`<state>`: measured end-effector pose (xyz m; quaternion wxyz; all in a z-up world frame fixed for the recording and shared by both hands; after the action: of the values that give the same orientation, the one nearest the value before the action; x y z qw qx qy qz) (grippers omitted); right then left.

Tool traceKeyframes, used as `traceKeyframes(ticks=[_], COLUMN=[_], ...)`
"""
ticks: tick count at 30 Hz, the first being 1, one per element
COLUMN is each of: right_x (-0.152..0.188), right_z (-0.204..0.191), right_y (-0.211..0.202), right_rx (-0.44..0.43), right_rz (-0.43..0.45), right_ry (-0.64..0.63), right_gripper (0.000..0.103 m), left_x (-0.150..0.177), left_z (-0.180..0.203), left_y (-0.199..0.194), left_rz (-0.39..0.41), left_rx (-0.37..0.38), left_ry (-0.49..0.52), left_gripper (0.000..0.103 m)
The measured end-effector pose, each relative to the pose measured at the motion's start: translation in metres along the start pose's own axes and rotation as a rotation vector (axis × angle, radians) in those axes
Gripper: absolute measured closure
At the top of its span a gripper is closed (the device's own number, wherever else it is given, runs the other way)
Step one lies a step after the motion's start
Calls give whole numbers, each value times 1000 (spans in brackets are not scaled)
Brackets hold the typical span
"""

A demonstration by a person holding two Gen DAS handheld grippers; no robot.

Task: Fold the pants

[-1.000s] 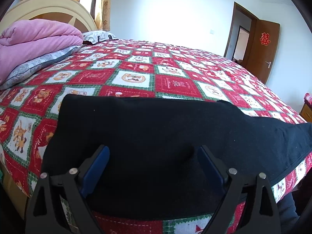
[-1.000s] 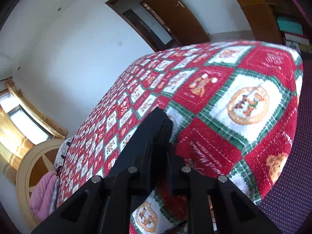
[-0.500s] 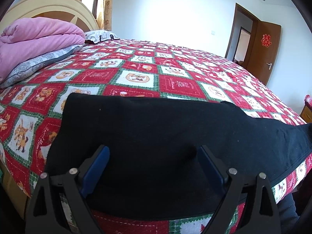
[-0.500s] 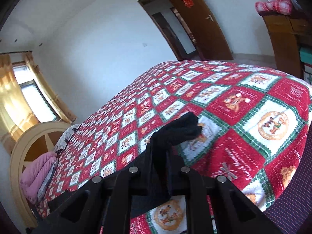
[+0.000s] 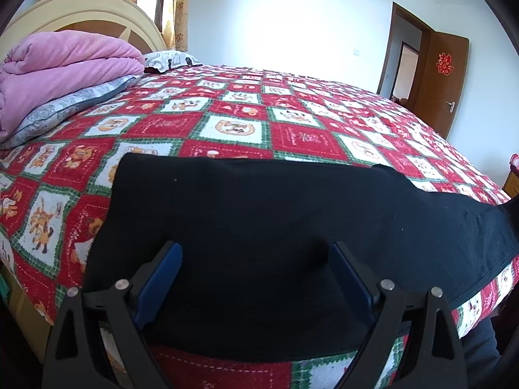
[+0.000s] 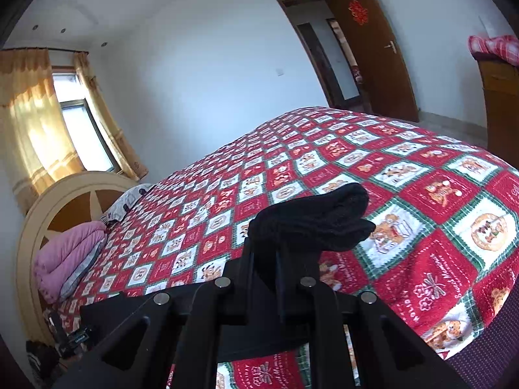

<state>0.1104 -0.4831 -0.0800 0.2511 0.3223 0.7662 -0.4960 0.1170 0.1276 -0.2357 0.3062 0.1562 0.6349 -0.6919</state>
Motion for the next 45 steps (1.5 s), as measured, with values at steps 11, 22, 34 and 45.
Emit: traceKeyframes(ticks=[11, 22, 34, 45], right_x=[8, 36, 58, 85], right_z=[-74, -140, -174, -206], right_y=[12, 59, 101, 134], right_rx=[-76, -141, -169, -138], right_rz=[-18, -108, -181, -218], right_ry=[-156, -249, -271, -372], right_gripper=[92, 92, 92, 92], left_x=[3, 3, 4, 4], left_z=[-1, -1, -1, -1], left_y=[1, 1, 2, 2], left_rz=[-3, -3, -2, -1], left_rx=[-19, -20, -23, -24], left_ry=[12, 13, 16, 17], left_gripper=[9, 9, 9, 8])
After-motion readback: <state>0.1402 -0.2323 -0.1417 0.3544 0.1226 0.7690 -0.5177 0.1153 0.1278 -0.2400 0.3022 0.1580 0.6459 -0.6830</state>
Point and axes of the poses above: each gripper's, at about its wrist camera, not at the fingertips, and y roughly the way its jaws point, z to its right, x to its underside, the point moved 5 cm from there along y, roughly the way its jaws point, and after that the axes turned 14 degrees about -z, right-handed, at the moved point
